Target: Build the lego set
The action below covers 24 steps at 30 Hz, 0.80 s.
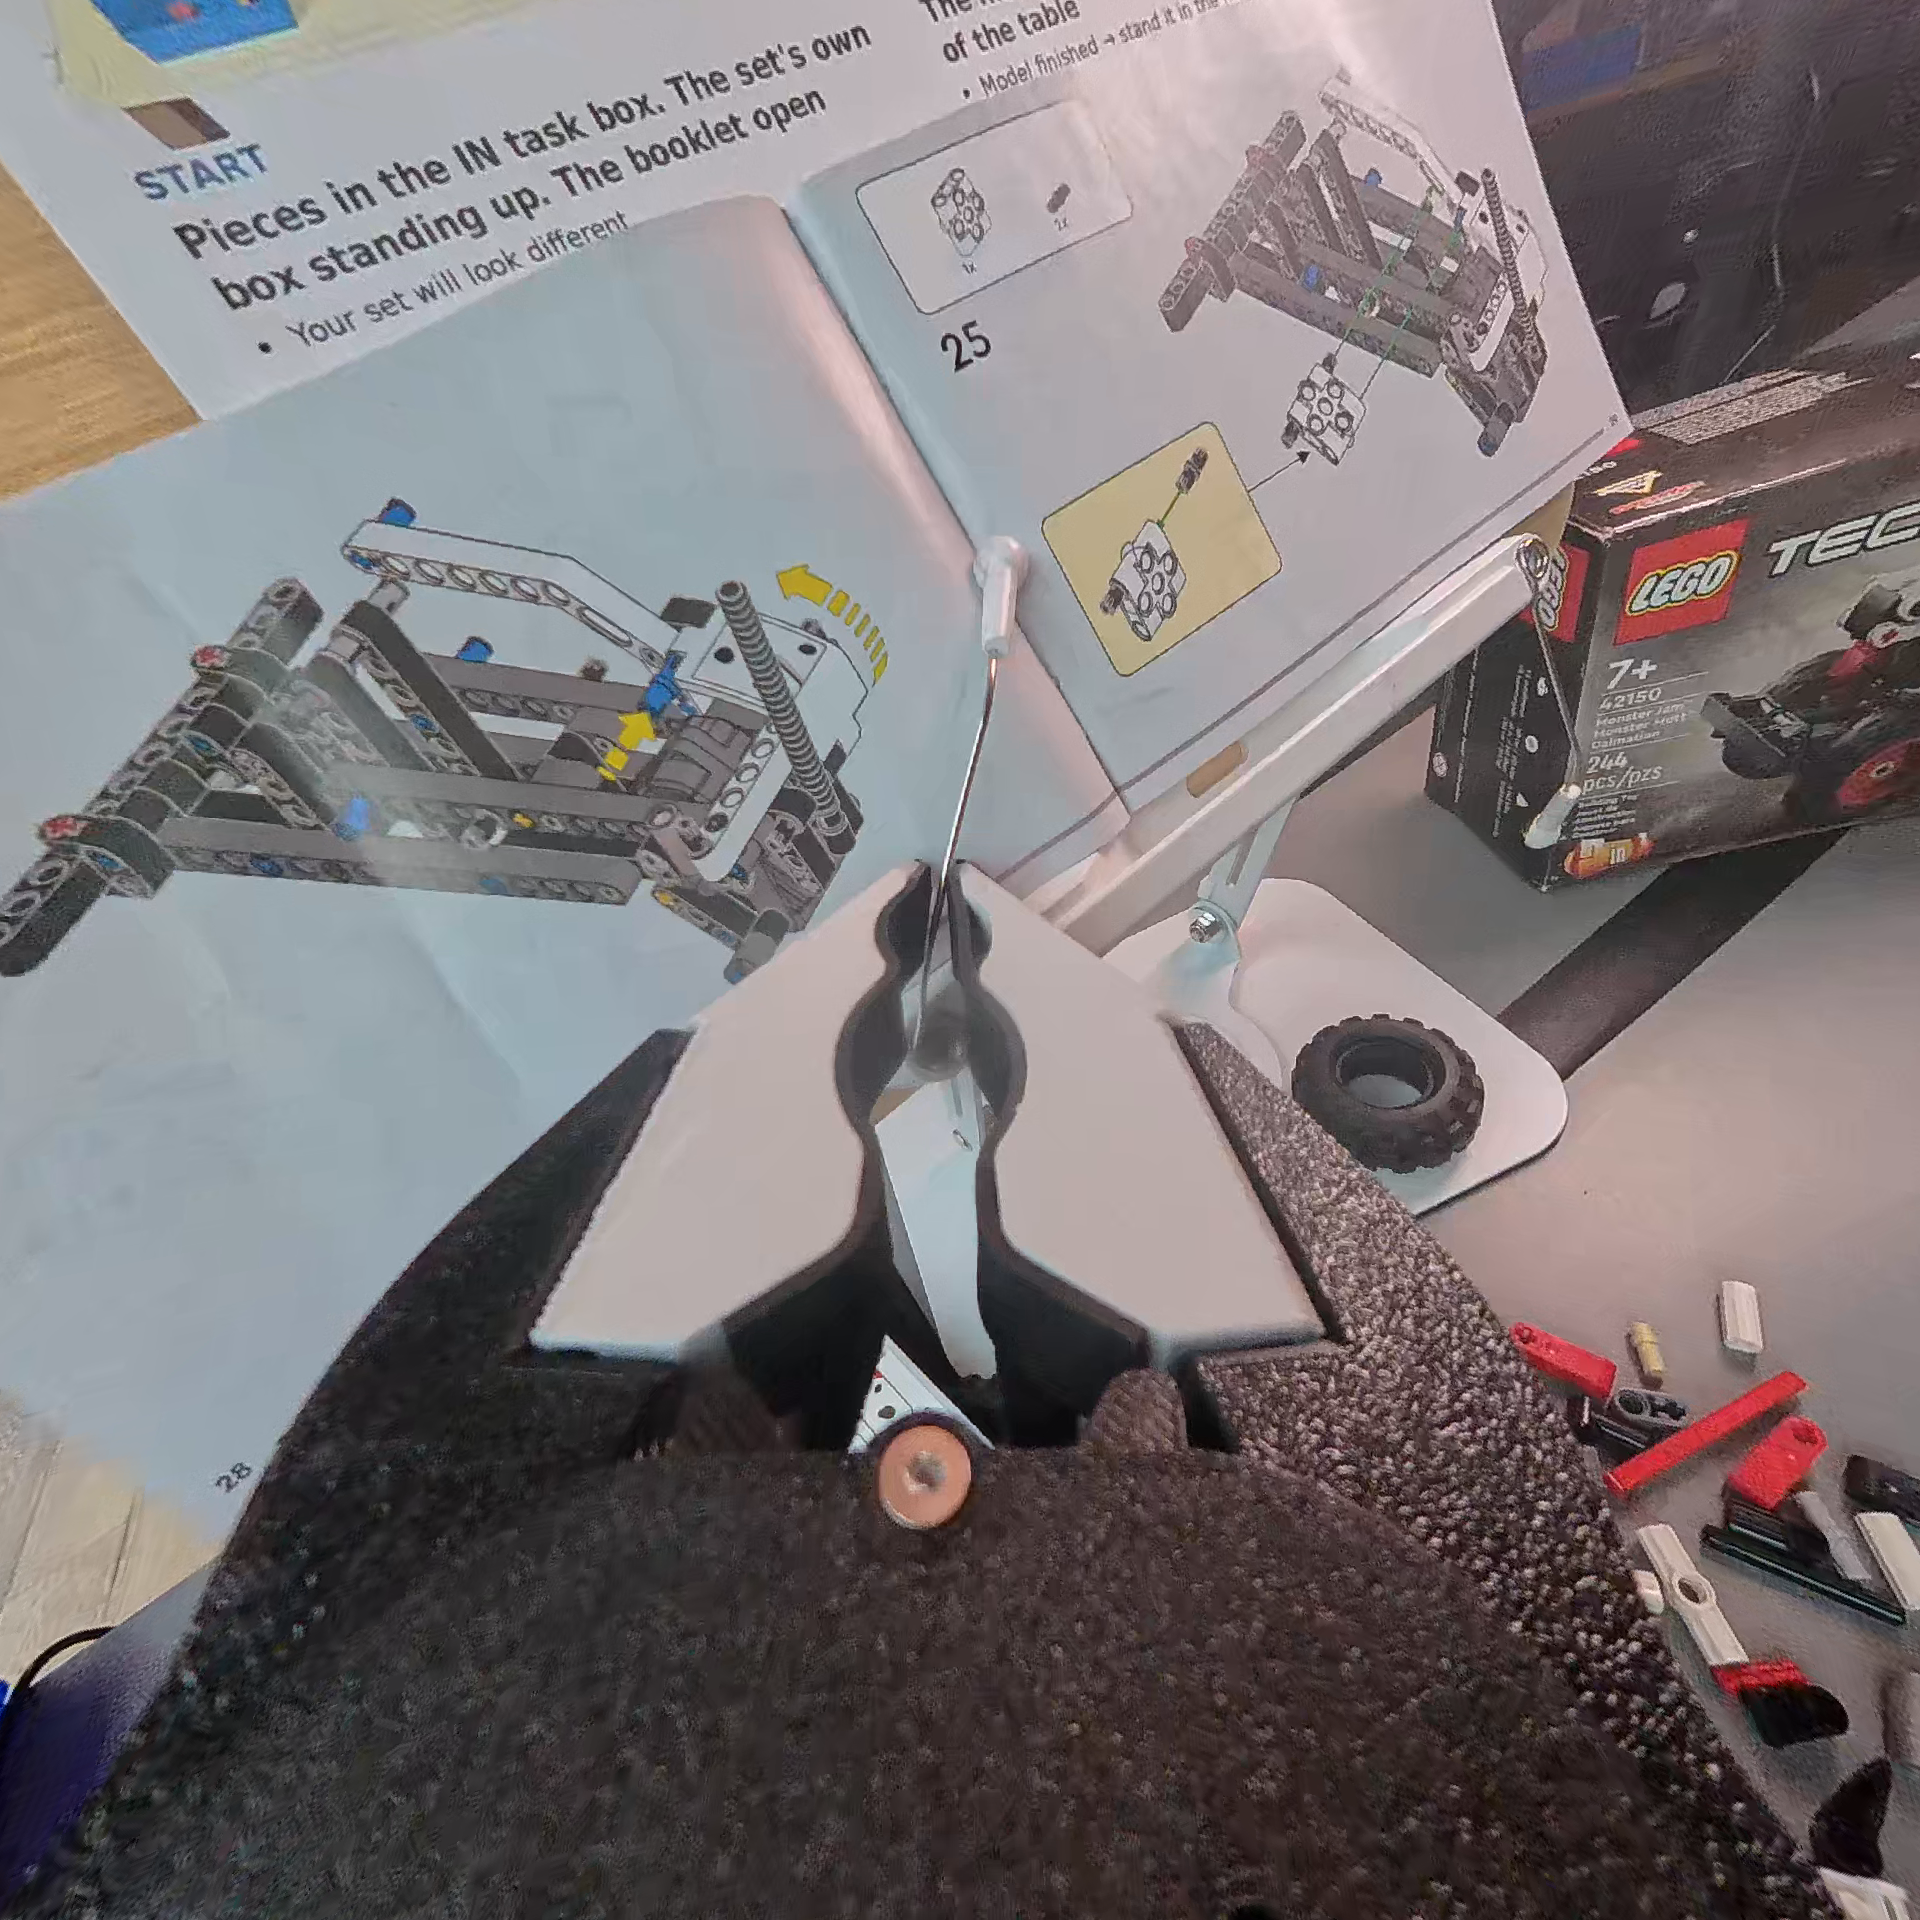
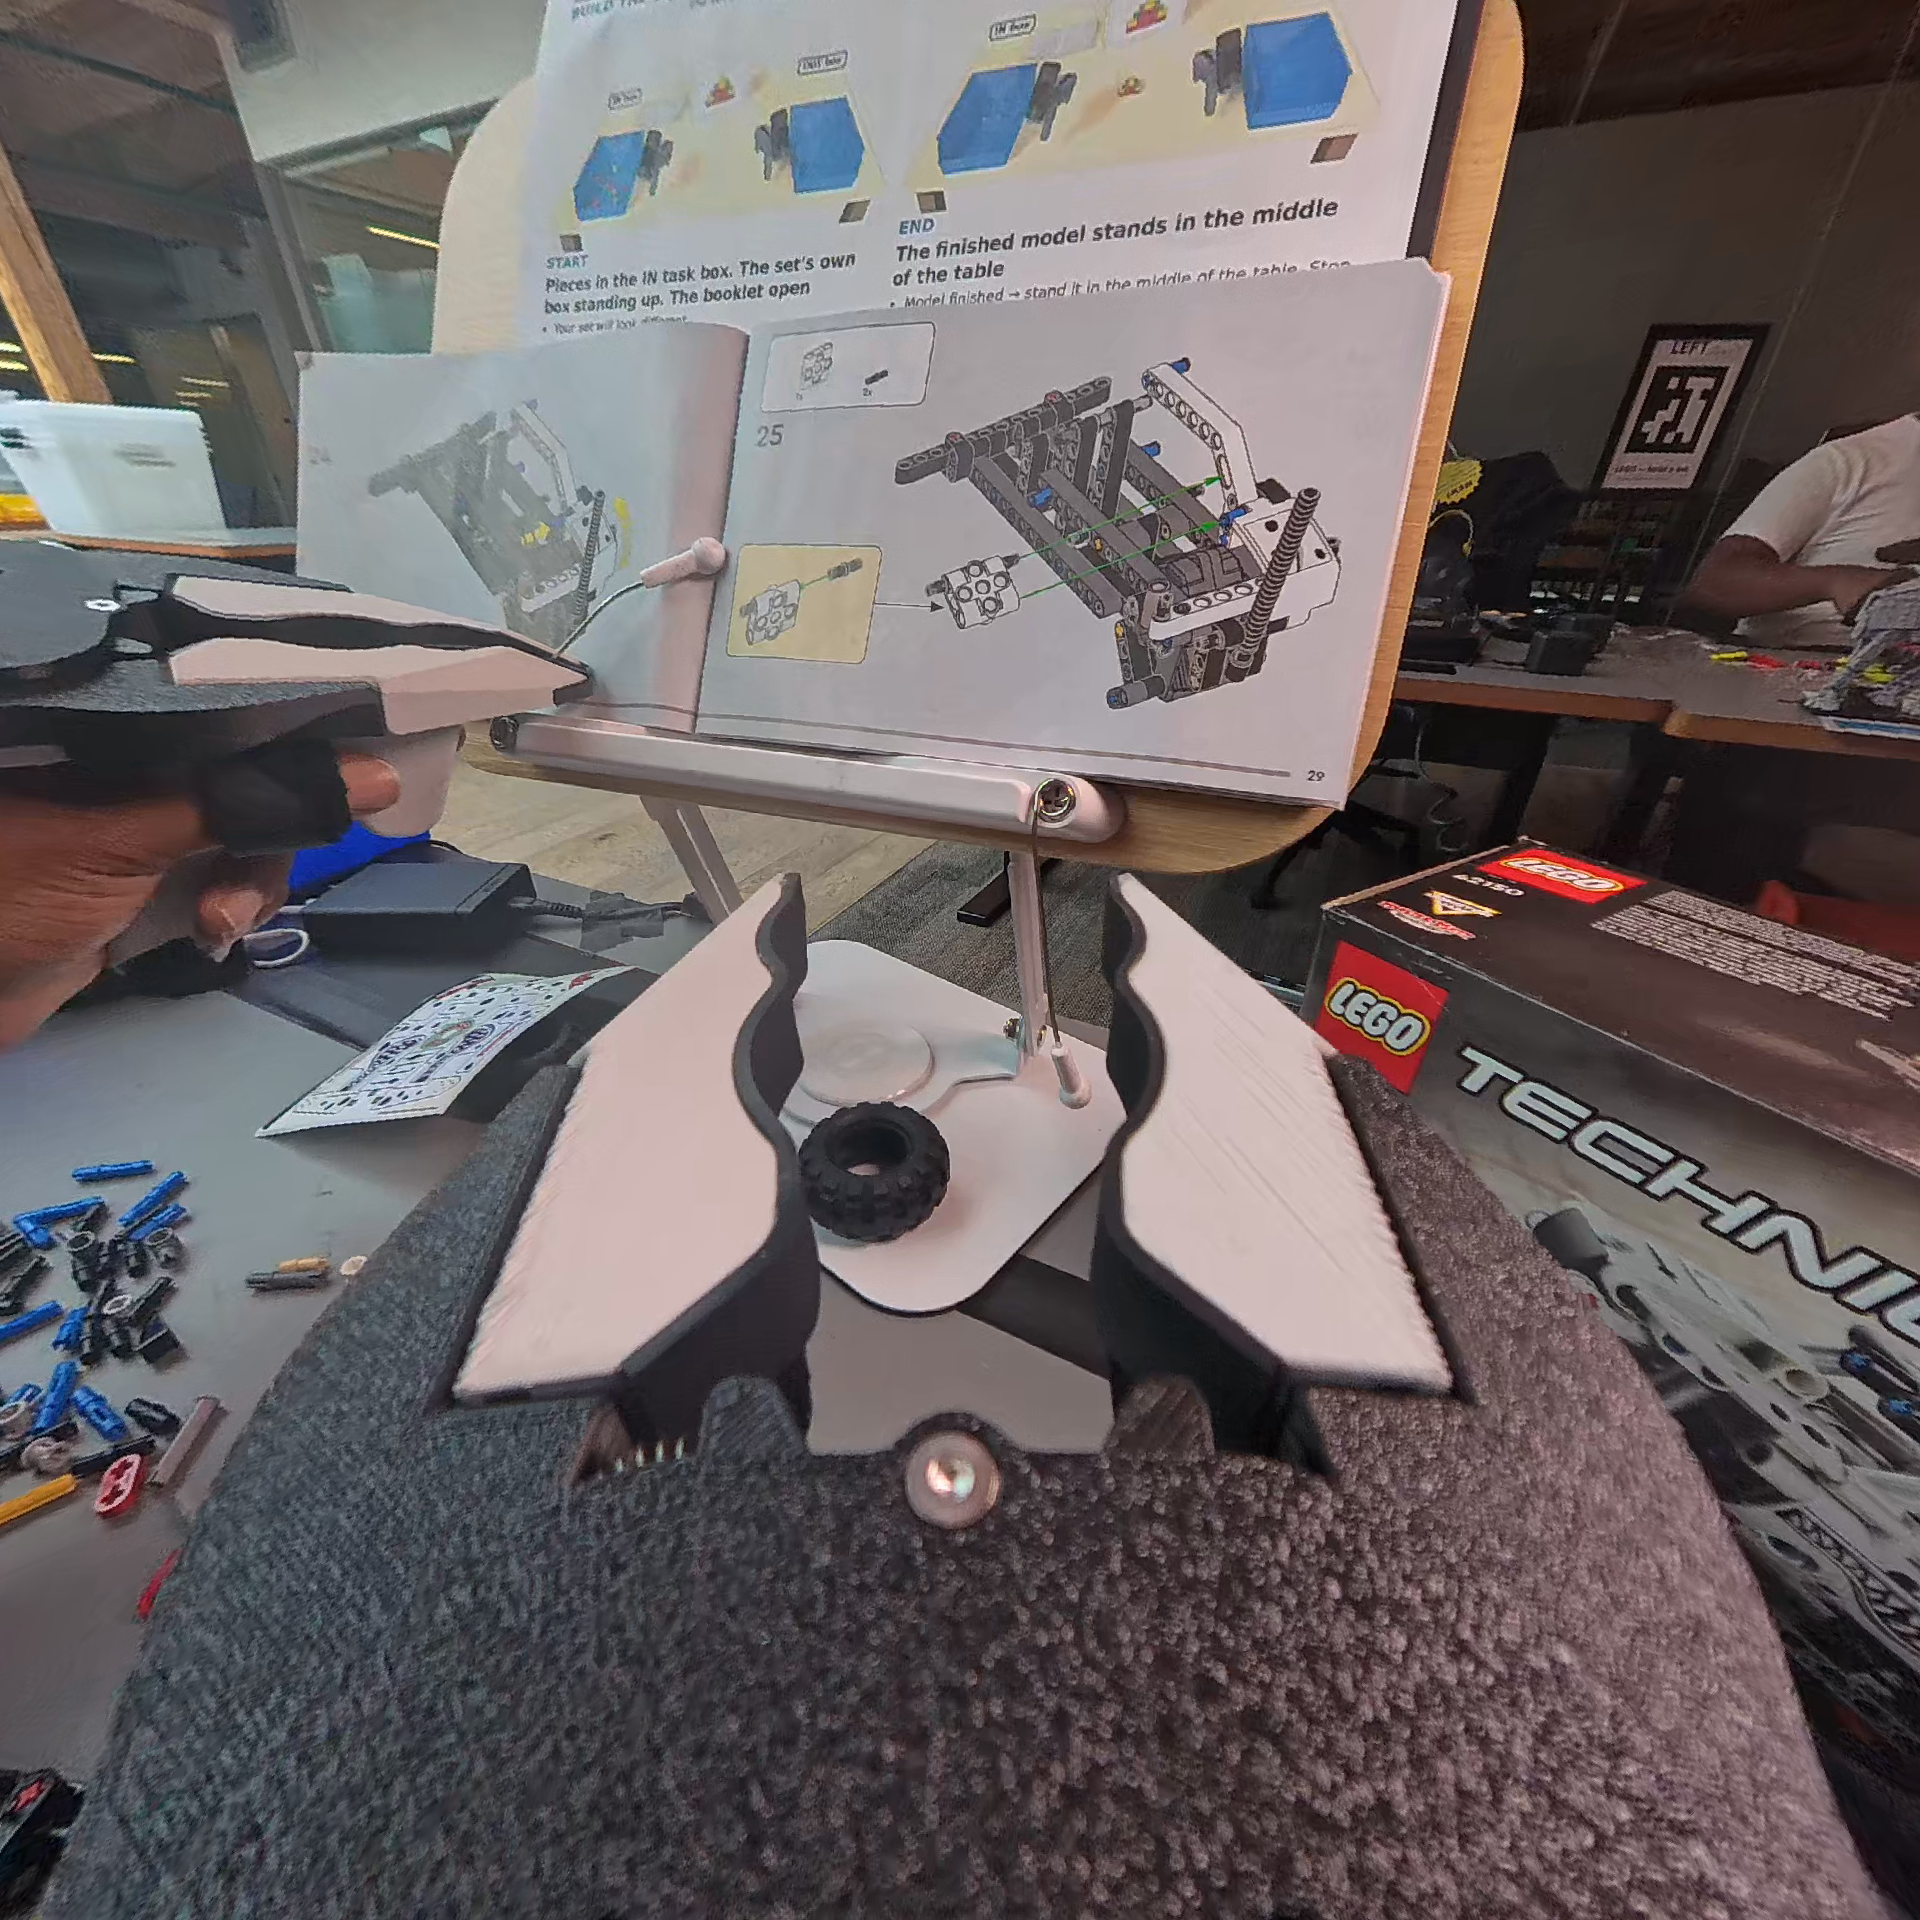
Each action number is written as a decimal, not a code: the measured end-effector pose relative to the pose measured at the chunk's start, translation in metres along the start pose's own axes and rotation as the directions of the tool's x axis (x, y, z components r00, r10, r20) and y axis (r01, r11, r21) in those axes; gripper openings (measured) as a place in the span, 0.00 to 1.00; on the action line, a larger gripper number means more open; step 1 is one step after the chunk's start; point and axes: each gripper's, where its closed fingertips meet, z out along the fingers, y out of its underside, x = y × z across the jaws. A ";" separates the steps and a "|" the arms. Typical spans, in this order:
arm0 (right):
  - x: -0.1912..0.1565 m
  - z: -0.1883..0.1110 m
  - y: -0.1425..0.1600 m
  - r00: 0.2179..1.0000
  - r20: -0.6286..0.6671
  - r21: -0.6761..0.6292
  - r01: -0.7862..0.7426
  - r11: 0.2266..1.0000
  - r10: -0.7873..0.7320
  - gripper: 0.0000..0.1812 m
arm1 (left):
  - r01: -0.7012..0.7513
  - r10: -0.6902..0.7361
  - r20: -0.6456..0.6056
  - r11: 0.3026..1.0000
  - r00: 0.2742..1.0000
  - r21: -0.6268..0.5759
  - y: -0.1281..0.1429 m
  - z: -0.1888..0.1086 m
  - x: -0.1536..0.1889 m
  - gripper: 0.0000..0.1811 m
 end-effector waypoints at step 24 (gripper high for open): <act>-0.001 -0.011 -0.027 0.998 0.054 0.026 0.013 1.000 -0.015 0.30 | 0.224 -0.222 -0.033 0.963 0.975 0.149 -0.105 0.032 0.027 0.03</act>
